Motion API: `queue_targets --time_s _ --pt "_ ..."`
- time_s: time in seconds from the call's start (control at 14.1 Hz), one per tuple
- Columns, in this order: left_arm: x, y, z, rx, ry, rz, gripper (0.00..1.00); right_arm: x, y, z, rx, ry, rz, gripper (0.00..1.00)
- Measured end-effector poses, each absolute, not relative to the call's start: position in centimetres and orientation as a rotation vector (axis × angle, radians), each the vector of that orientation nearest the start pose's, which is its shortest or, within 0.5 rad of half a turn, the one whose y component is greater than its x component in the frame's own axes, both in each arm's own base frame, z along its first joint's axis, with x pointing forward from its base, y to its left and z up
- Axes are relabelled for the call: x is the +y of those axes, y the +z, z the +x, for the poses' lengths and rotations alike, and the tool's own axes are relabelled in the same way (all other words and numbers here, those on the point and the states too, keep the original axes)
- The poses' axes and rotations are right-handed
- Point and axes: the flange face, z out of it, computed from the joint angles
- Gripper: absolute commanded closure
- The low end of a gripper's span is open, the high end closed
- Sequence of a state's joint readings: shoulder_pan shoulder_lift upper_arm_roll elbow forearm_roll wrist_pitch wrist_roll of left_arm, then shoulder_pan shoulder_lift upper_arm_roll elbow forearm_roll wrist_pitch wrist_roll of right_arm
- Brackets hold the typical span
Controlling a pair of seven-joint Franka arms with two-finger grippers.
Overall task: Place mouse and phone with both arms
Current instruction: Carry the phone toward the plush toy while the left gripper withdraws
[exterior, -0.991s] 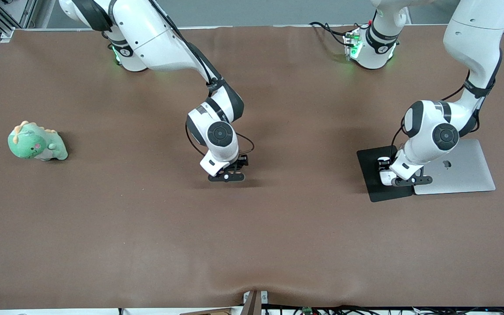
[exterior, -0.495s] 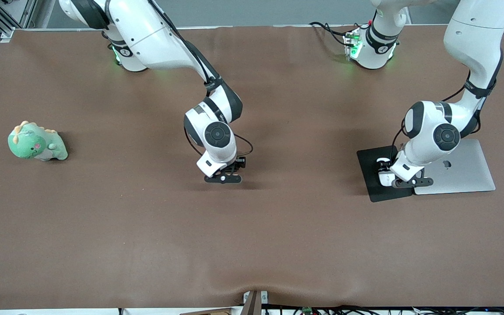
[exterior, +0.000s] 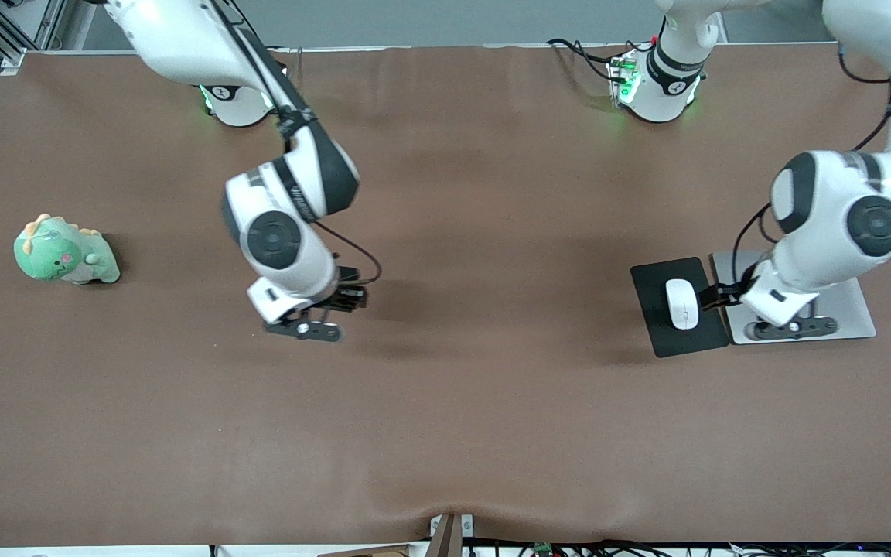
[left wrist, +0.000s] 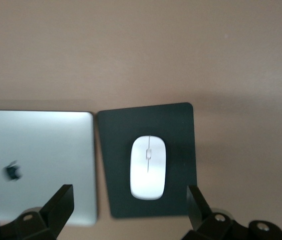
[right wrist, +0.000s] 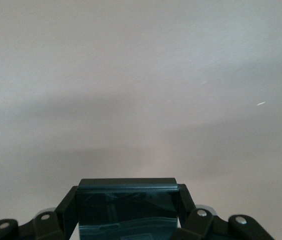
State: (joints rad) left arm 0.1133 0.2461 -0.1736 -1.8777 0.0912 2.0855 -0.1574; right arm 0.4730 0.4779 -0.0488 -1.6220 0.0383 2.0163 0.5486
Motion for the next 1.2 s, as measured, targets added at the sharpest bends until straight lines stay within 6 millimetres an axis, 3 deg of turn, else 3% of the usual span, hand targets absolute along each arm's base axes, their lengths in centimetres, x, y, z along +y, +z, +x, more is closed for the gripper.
queue_targets --time_s 0.21,0.35,0.5,0.64,0.85,0.99,1.2 --pt "-2.2 45.3 62.6 -0.113 0.053 -3.090 0.00 15.6 34.7 62.4 0.197 0.167 -3.150 1.00" --pt "-1.9 49.1 62.8 -0.128 0.076 -3.085 0.00 6.1 33.8 62.9 0.170 0.204 -3.136 1.00" --pt "-1.7 52.7 62.5 -0.139 0.085 -3.081 0.00 -1.6 32.5 62.7 0.152 0.216 -3.120 1.00" --pt "-1.6 56.4 61.2 -0.150 0.063 -3.074 0.00 -5.7 31.1 62.0 0.115 0.234 -3.110 1.00" --pt "-1.9 61.3 58.2 -0.154 0.032 -3.061 0.00 -9.1 27.7 60.6 0.060 0.198 -3.109 1.00" --pt "-2.8 63.0 56.7 -0.136 0.033 -3.056 0.00 -11.3 25.1 59.3 0.045 0.159 -3.114 1.00" --pt "-2.9 64.2 55.4 -0.137 0.054 -3.050 0.00 -12.8 22.0 57.9 0.063 0.206 -3.105 1.00"
